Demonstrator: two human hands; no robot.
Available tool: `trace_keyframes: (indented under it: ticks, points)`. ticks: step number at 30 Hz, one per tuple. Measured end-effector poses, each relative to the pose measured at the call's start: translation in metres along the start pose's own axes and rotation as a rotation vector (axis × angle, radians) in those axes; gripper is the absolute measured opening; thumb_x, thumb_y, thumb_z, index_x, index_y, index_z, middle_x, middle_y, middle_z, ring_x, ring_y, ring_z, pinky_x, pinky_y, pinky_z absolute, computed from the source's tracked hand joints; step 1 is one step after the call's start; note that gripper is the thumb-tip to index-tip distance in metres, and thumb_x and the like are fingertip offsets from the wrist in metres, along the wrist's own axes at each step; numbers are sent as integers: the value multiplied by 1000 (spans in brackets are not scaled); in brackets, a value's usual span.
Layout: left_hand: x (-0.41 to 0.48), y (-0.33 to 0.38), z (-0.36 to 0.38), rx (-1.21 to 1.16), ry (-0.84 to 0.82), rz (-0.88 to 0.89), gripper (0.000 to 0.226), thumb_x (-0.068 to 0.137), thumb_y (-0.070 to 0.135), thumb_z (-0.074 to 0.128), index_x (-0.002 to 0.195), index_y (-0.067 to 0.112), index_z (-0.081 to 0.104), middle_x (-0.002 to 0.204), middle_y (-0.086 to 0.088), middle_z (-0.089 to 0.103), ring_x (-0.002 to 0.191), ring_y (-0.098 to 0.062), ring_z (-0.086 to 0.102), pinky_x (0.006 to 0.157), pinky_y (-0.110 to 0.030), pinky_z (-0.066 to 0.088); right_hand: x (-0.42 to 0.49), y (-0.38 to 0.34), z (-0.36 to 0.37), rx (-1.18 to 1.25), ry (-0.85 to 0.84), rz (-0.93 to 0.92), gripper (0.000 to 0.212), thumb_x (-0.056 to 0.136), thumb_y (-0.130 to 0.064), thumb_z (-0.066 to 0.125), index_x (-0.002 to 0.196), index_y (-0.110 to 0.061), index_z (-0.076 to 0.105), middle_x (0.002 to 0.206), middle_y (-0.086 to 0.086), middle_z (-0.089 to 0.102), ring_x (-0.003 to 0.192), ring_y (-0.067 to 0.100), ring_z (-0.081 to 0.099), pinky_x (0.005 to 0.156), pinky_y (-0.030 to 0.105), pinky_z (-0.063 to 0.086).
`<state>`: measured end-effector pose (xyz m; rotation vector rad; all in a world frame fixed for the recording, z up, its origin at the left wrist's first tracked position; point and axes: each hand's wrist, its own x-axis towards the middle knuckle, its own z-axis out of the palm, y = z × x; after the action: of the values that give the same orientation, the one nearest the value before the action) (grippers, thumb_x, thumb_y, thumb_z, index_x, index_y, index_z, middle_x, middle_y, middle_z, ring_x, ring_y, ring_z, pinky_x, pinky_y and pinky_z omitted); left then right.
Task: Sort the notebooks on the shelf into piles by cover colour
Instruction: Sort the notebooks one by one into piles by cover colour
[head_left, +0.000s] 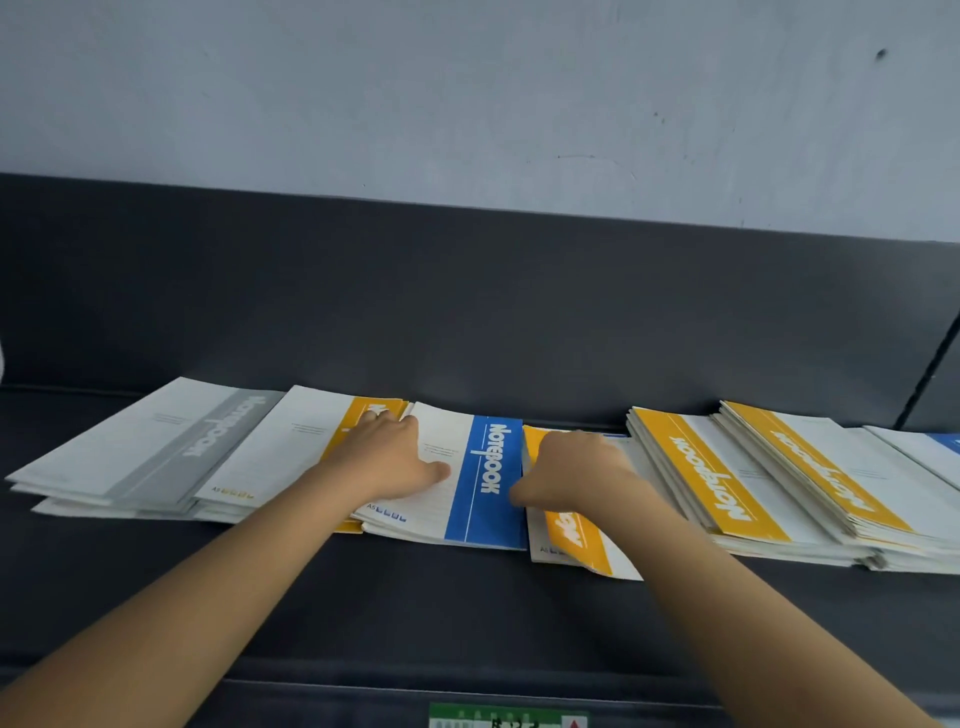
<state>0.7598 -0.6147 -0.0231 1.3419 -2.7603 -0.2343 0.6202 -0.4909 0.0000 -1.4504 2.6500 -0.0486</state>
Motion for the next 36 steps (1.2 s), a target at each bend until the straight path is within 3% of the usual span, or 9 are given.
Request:
trace_keyframes:
  ticks: [6,10,15,17,22,25,28,31,36]
  points:
    - [-4,12,-2,-155,25,5,57,88,54,60,125,13,53,133,-6,52,127,-23,42,85,-29,38,-1,-3,-29,7,167,0,10,87,-8,49,78,-9,45,72,3,47,70,20,49,59,27,43]
    - [0,15,-15,-330,142,-5,67,93,63,42,132,10,52,134,-7,55,125,-25,48,95,-34,42,-16,-13,-60,-1,358,-93,19,86,-9,51,70,-9,39,65,2,41,65,22,47,57,27,37]
    - [9,-22,-45,-1642,-85,-207,59,94,62,42,117,11,60,112,-19,63,103,-37,65,80,-48,57,-29,-31,-72,155,389,-482,20,82,-11,45,88,-11,64,78,4,65,69,26,60,57,36,49]
    - [10,-48,-48,-1844,-178,-205,55,92,54,52,116,6,61,108,-25,66,97,-39,69,70,-46,60,-28,-39,-67,267,442,-590,24,85,-12,48,98,-19,67,87,-6,68,73,17,63,60,31,53]
    - [13,-102,-59,-1622,-209,-242,53,75,10,75,123,-6,60,115,-24,67,83,-26,73,58,-28,60,-7,-56,-50,621,418,-734,19,83,-6,61,89,-16,76,84,-15,71,84,2,65,83,15,48]
    - [9,-135,-68,-1291,-405,-127,73,52,19,92,119,0,68,117,-18,68,94,-29,71,72,-33,60,7,-66,-41,754,352,-777,15,79,-6,70,80,-19,78,96,-10,73,101,-1,62,107,21,31]
    - [12,-155,-71,-1125,-394,-64,67,56,21,88,117,1,69,116,-15,70,110,-29,66,86,-33,57,20,-80,-35,789,186,-732,27,78,2,72,75,-25,77,117,-6,67,110,2,59,101,21,42]
    - [18,-166,-75,-977,-387,-22,41,77,9,79,115,4,68,111,-7,73,104,-21,69,81,-28,56,38,-96,-23,627,135,-597,27,79,4,70,81,-22,77,129,-5,58,114,9,57,93,17,48]
    - [28,-174,-71,-716,-351,34,25,78,9,80,100,11,71,90,2,77,81,-13,73,60,-21,54,58,-118,5,231,60,-335,30,90,-11,57,114,-27,68,136,-4,52,124,15,48,100,27,42]
